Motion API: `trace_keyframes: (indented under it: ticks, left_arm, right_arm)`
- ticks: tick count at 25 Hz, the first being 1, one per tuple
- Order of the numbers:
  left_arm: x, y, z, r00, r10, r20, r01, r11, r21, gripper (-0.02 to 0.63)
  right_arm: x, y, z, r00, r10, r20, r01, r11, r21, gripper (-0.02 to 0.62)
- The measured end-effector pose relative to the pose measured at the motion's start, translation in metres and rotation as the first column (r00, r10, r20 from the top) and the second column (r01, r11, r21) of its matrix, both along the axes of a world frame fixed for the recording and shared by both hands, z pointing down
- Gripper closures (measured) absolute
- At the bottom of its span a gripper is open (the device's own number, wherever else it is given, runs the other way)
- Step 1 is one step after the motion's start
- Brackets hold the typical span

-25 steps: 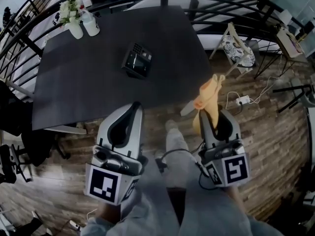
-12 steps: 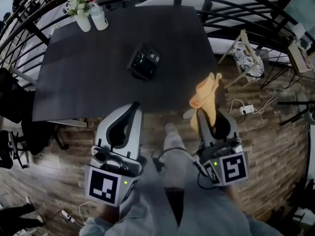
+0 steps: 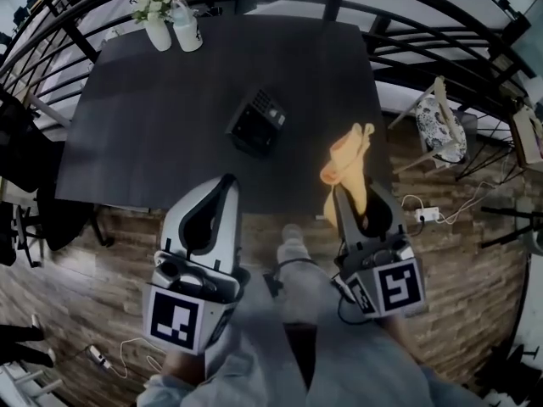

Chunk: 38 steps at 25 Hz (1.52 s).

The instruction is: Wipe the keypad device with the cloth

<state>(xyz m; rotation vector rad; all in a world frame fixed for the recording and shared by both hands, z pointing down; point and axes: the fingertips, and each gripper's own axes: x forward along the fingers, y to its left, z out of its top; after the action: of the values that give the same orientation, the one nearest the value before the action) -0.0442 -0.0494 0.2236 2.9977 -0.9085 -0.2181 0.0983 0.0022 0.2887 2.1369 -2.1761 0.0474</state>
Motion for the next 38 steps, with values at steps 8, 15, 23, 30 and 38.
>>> trace_keyframes:
  ticks: [8, 15, 23, 30, 38]
  left_arm:
    - [0.013, -0.025, -0.004, 0.995, -0.101, -0.003, 0.101, 0.995, 0.001, 0.592]
    - [0.020, -0.042, -0.002, 0.983, -0.185, 0.015, 0.185, 0.983, 0.004, 0.592]
    - [0.023, -0.074, 0.001, 0.962, -0.273, 0.016, 0.274, 0.961, -0.040, 0.592]
    - [0.021, -0.086, 0.005, 0.923, -0.382, 0.036, 0.383, 0.923, -0.034, 0.592]
    - [0.010, -0.091, 0.009, 0.890, -0.453, 0.050, 0.455, 0.889, -0.049, 0.592]
  right_arm:
    - [0.027, -0.048, 0.011, 0.996, -0.087, 0.000, 0.087, 0.996, -0.022, 0.495]
    - [0.034, -0.091, 0.023, 0.984, -0.179, -0.005, 0.178, 0.983, -0.053, 0.494]
    - [0.038, -0.151, 0.043, 0.960, -0.279, 0.000, 0.277, 0.955, -0.105, 0.495]
    - [0.042, -0.187, 0.063, 0.939, -0.345, 0.011, 0.343, 0.930, -0.133, 0.495]
    - [0.039, -0.224, 0.088, 0.917, -0.399, 0.018, 0.396, 0.904, -0.160, 0.495]
